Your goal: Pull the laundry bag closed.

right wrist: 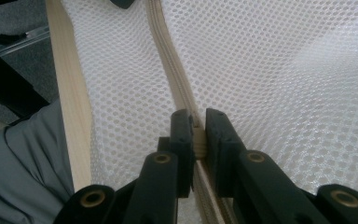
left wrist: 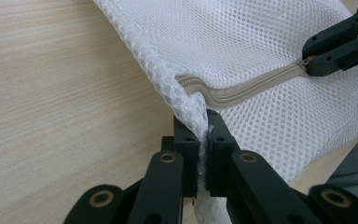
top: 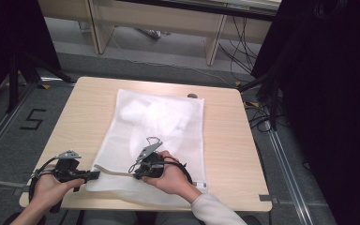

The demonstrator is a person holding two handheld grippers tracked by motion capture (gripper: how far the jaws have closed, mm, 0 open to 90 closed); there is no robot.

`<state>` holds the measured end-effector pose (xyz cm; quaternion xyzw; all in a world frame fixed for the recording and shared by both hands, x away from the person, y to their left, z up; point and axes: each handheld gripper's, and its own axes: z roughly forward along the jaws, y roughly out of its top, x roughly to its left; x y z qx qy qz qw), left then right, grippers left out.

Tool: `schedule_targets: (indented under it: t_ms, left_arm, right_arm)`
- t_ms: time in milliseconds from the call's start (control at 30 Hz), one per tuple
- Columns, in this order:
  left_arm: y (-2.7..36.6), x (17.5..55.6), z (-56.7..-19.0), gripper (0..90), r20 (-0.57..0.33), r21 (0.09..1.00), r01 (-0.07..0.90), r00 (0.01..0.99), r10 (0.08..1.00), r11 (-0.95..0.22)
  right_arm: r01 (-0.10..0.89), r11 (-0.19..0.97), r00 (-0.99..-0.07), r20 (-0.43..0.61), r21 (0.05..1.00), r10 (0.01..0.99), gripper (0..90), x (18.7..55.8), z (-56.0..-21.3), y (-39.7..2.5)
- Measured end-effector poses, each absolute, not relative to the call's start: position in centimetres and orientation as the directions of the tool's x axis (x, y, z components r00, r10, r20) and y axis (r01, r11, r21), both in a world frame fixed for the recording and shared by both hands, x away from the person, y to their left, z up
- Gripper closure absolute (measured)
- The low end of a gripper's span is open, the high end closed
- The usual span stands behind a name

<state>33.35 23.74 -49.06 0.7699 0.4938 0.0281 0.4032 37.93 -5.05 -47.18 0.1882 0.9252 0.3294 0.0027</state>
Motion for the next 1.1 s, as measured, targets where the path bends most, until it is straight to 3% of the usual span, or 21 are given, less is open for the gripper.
schedule_targets:
  t_ms: [167,1100]
  left_arm:
    - [24.0,33.4,-49.0,85.3,-0.337,0.635,0.738,0.53,0.778,-0.227]
    - [23.8,33.4,-49.1,85.3,-0.358,0.643,0.743,0.507,0.784,-0.187]
  right_arm:
    - [0.367,0.708,-0.92,0.123,0.603,0.372,82.5,37.8,-47.0,-5.6]
    - [0.377,0.705,-0.915,0.125,0.601,0.383,82.5,37.8,-47.0,-6.7]
